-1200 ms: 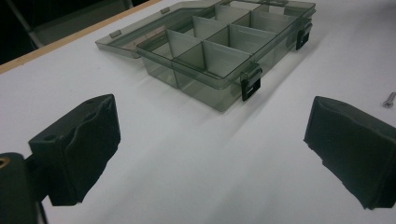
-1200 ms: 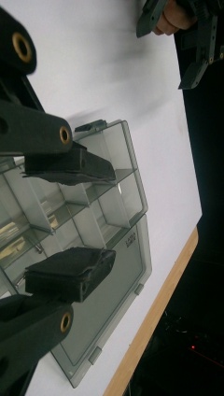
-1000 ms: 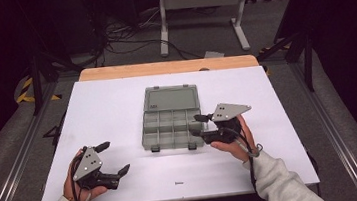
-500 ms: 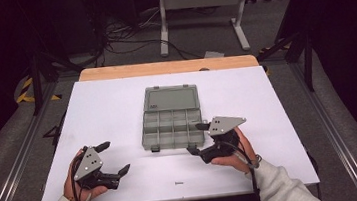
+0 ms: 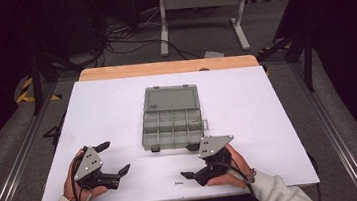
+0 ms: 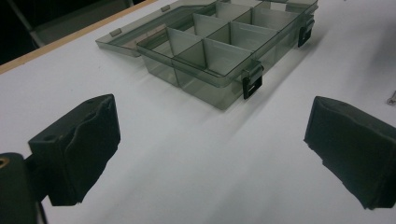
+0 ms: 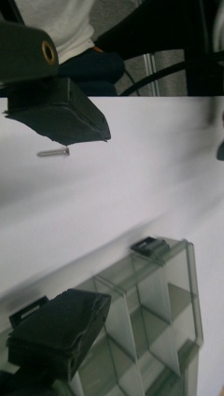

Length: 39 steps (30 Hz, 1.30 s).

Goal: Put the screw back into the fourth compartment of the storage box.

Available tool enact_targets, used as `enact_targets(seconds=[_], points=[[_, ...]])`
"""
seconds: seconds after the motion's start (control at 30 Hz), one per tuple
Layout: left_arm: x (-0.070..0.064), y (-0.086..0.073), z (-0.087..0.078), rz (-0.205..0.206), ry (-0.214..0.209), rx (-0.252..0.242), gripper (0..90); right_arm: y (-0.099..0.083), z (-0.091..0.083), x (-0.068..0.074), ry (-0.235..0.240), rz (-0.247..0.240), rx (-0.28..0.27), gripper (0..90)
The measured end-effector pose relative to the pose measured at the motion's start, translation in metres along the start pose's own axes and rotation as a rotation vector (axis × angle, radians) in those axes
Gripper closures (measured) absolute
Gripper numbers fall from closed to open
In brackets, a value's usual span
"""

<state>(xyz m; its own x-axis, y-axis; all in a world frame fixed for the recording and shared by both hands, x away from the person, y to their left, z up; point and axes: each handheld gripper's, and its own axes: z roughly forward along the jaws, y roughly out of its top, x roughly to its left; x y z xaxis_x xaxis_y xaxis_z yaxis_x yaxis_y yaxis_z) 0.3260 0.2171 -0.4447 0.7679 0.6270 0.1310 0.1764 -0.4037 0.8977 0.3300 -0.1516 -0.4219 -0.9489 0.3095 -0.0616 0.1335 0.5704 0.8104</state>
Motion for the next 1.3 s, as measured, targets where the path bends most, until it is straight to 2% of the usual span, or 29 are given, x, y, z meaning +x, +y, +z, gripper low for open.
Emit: enact_targets(seconds=[0.27, 0.3, 0.4, 0.43, 0.53, 0.87, 0.97, 1.17, 1.3], points=[[0.0, 0.0, 0.0, 0.001, 0.0, 0.0, 4.1, -0.005, 0.014, 0.007, 0.061, -0.009, 0.043, 27.8], [0.0, 0.0, 0.0, 0.001, 0.0, 0.0, 4.1, -0.007, 0.019, 0.009, 0.081, -0.014, 0.058, 29.3], [0.0, 0.0, 0.0, 0.001, 0.0, 0.0, 4.1, -0.008, 0.023, 0.012, 0.09, -0.02, 0.073, 31.2], [0.0, 0.0, 0.0, 0.001, -0.001, 0.0, 4.1, -0.009, 0.027, 0.014, 0.106, -0.026, 0.083, 34.9], [0.0, 0.0, 0.0, 0.001, -0.002, 0.002, 4.1, -0.01, 0.03, 0.015, 0.11, -0.029, 0.087, 37.7], [-0.001, 0.0, 0.0, 0.002, -0.002, 0.005, 4.3, -0.015, 0.042, 0.017, 0.118, -0.05, 0.126, 60.3], [0.0, 0.0, 0.0, 0.005, -0.004, 0.005, 4.3, -0.016, 0.043, 0.017, 0.129, -0.051, 0.129, 65.3], [-0.001, 0.0, 0.0, 0.008, -0.005, 0.01, 4.3, -0.015, 0.043, 0.016, 0.135, -0.058, 0.135, 83.2], [-0.001, 0.0, 0.001, 0.012, -0.006, 0.012, 4.3, -0.015, 0.043, 0.016, 0.133, -0.047, 0.136, 88.5]])
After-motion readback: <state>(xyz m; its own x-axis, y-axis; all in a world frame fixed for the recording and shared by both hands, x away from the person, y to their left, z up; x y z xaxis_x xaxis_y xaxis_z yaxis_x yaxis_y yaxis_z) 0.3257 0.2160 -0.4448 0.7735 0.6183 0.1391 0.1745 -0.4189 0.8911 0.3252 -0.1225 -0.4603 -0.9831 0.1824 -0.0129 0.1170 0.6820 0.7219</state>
